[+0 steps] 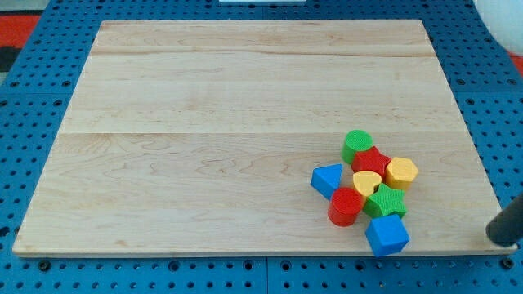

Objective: Move the blue cube towards the left a bit

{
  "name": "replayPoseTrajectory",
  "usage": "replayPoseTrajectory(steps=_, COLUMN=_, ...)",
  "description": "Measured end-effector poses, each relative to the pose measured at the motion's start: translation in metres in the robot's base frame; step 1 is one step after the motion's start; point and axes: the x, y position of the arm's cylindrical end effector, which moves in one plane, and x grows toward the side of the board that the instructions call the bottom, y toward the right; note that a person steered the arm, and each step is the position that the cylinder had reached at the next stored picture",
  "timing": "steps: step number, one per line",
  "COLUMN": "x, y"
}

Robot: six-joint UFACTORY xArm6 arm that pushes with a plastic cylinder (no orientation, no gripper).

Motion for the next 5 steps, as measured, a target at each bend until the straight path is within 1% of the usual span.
replayPoseTrajectory(steps=1, x=0.001, y=-0.004)
replayPoseTrajectory(steps=2, x=0.001, y=-0.078)
replayPoseTrajectory(steps=3, x=-0.002, y=-0.127)
replayPoseTrajectory(steps=4, x=-0.030, y=-0.131)
replayPoseTrajectory(steps=5, x=-0.044, y=-0.159)
